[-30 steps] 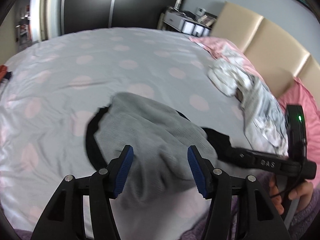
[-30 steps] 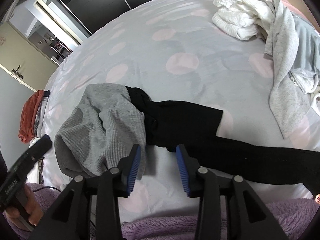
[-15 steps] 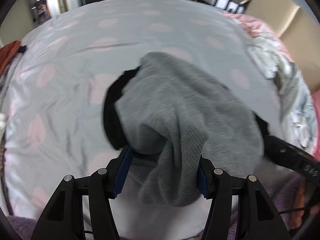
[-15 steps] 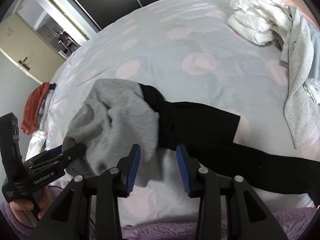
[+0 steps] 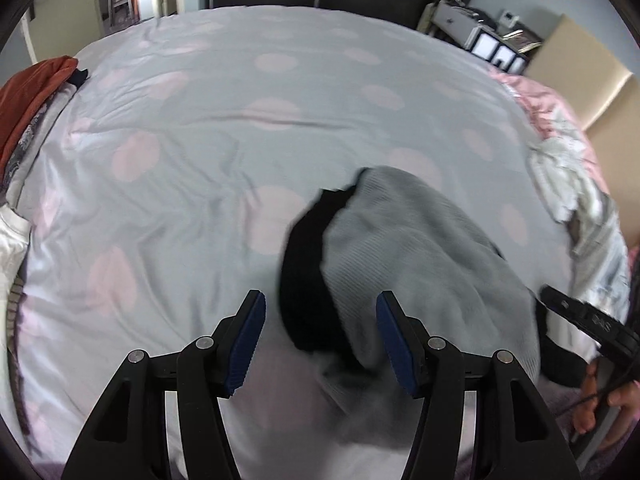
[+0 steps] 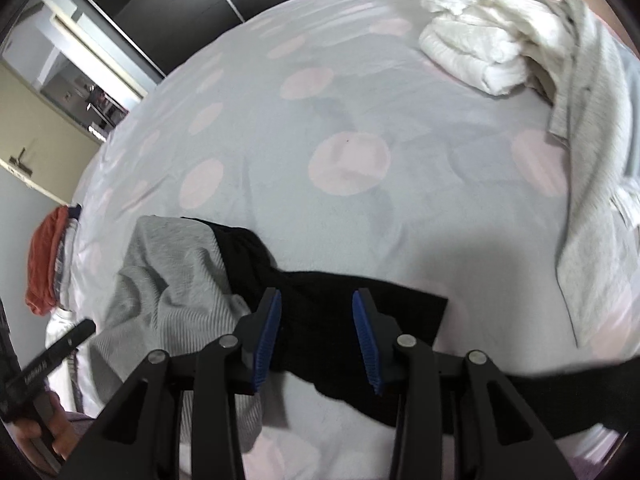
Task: Fold clothes
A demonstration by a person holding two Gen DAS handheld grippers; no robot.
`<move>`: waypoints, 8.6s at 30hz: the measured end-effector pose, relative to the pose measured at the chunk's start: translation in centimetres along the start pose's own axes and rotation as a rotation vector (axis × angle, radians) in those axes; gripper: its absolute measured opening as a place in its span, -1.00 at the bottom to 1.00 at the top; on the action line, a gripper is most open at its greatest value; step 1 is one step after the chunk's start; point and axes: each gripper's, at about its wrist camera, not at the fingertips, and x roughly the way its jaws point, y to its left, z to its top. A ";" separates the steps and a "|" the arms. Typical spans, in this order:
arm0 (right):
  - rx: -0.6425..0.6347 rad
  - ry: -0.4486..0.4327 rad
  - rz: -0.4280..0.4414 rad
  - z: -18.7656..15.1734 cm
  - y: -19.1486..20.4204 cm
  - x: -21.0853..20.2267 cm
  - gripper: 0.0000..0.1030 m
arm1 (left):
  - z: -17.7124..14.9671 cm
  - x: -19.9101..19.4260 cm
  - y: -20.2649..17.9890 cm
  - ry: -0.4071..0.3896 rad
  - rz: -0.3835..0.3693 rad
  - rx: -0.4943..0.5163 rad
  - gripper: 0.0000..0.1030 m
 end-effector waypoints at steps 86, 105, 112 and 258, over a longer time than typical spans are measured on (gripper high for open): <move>0.029 -0.042 -0.042 -1.7 -3.5 -4.8 -0.59 | -1.1 1.9 2.3 0.246 0.140 0.157 -0.47; -0.102 0.096 0.007 -1.5 0.9 2.2 -0.22 | -1.5 -1.7 -2.9 0.007 -0.038 0.205 -0.13; -0.260 0.081 0.033 -3.6 4.1 1.1 -0.90 | -2.0 -1.5 -3.3 0.027 -0.059 0.194 -0.13; 0.214 -0.034 0.003 -3.8 -4.8 -2.8 -0.65 | -3.7 3.5 -15.0 0.152 -0.003 0.149 -0.56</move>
